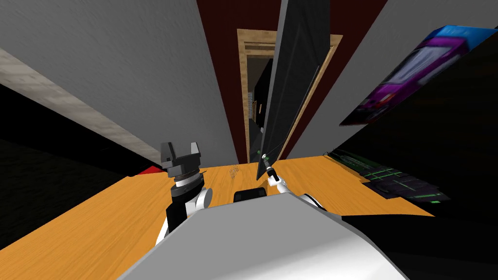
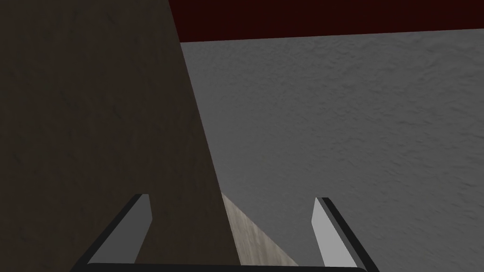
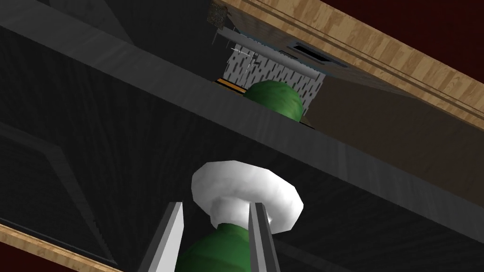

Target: Pull the door open

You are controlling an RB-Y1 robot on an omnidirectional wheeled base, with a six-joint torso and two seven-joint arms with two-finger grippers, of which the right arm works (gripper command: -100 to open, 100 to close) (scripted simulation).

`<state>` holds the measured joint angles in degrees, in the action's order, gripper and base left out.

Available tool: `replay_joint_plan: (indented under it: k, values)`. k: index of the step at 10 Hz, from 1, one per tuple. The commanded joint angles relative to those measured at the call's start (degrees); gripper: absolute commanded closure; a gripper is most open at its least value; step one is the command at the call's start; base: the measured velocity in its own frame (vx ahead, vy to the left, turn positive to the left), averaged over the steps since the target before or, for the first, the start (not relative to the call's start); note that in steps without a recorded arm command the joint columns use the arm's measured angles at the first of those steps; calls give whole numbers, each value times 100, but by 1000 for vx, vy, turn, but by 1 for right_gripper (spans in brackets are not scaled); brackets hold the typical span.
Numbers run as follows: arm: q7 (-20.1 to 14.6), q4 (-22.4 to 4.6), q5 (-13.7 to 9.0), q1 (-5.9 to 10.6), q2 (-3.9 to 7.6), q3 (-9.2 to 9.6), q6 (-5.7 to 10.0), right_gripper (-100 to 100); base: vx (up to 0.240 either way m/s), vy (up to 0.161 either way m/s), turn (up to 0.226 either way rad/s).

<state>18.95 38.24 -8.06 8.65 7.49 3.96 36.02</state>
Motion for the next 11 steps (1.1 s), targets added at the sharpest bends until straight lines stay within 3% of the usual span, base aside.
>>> replay_joint_plan:
  k: [1,11]
  values:
    - [-192,-9,-52,-6,48,-17,5,100,-44,-45,69]
    - [-1721,-63,-525,-13,211,237,226,100,-48,-48,121]
